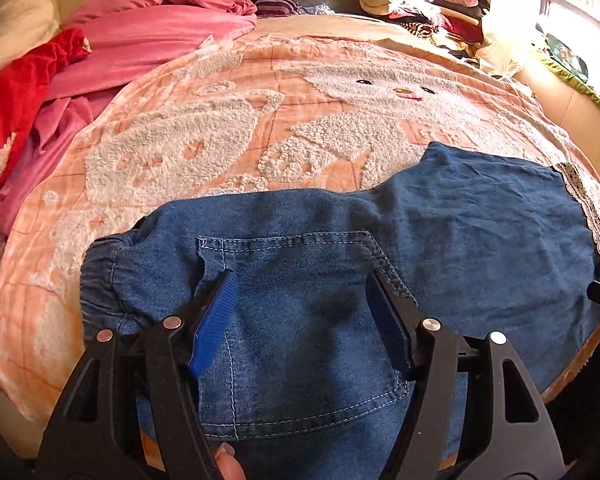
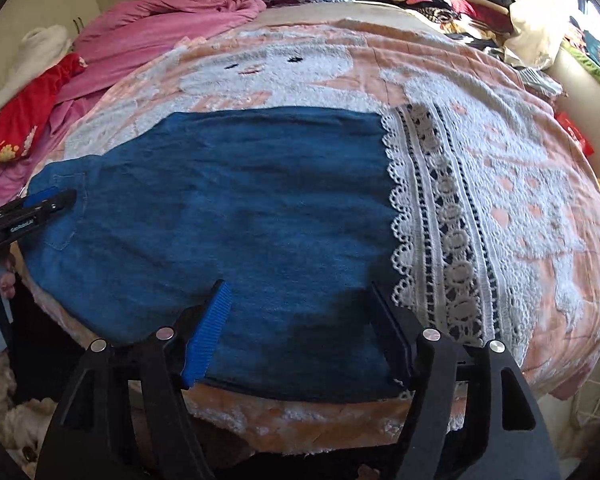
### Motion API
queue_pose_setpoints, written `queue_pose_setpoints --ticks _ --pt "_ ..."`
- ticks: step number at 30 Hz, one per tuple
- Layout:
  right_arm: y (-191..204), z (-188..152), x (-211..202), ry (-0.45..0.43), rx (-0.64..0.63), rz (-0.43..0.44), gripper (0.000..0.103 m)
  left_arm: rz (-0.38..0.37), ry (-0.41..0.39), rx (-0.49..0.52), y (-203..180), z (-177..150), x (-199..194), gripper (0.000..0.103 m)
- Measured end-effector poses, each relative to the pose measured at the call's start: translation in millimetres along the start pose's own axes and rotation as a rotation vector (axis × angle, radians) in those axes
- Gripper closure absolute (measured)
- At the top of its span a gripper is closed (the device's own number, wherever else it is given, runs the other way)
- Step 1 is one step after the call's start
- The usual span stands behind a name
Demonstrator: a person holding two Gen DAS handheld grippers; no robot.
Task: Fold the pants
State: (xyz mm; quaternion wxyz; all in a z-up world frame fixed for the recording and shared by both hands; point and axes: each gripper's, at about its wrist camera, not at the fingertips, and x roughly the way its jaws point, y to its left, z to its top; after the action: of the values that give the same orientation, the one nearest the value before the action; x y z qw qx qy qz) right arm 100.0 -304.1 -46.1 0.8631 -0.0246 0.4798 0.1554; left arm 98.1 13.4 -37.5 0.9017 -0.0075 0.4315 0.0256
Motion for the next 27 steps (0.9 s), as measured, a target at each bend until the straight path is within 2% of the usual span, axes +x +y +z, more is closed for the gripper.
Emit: queue_pose_setpoints --ticks 7,13,21,27 --pt "-7 -3 2 0.001 0.03 0.016 0.034 -0.014 0.01 -0.021 3 -1 4 0.044" --pt "-9 -8 -15 -0.03 0.088 0.041 0.033 -0.048 0.001 -0.039 4 2 -7 0.042" --pt "-19 -18 -54 -0.108 0.138 0.063 0.033 -0.03 -0.082 -0.037 0 11 -42 0.039" --pt "-26 -20 -79 -0.163 0.125 0.009 0.033 -0.011 -0.174 -0.079 7 28 -79 0.038"
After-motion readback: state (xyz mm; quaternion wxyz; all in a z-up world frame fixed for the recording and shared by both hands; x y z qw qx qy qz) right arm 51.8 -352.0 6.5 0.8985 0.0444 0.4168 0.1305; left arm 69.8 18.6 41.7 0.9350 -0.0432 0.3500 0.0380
